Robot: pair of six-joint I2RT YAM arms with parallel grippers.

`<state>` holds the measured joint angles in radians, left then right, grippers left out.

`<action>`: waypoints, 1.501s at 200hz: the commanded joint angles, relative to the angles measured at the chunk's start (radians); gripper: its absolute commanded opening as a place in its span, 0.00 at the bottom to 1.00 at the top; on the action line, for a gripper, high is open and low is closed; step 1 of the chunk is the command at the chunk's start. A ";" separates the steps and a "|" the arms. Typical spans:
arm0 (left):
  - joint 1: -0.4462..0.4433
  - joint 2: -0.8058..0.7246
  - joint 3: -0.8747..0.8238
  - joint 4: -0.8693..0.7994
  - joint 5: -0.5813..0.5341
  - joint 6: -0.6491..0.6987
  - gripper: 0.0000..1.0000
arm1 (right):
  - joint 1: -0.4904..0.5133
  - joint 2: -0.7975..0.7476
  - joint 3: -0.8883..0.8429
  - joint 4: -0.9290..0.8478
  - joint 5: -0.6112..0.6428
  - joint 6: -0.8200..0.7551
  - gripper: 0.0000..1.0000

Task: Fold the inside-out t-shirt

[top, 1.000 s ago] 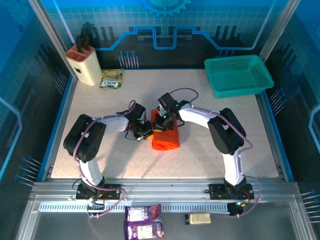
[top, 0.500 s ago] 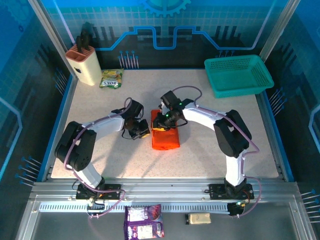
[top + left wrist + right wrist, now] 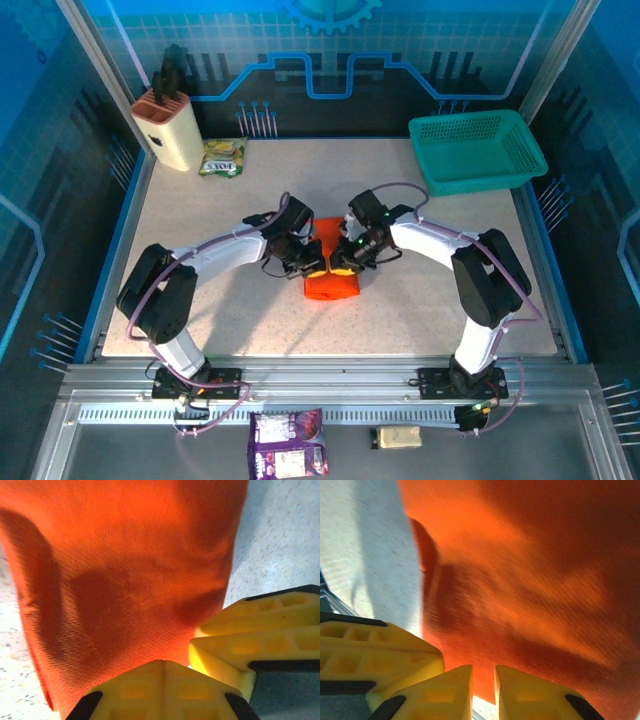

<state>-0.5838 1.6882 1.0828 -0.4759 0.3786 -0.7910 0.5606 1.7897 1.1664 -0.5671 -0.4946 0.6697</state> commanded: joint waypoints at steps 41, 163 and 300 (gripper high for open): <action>-0.001 0.049 -0.243 0.106 0.035 -0.069 0.02 | -0.028 0.061 -0.108 0.042 0.013 -0.010 0.15; 0.028 -0.033 -0.026 -0.012 -0.056 -0.011 0.04 | -0.073 0.055 0.055 0.099 -0.135 -0.021 0.16; 0.165 0.054 0.044 0.010 -0.074 0.058 0.03 | -0.160 0.091 0.083 0.090 -0.083 -0.061 0.16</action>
<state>-0.4271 1.7977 1.0363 -0.4221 0.3069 -0.7784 0.4091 1.9224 1.1812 -0.4545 -0.5549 0.6270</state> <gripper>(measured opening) 0.055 0.151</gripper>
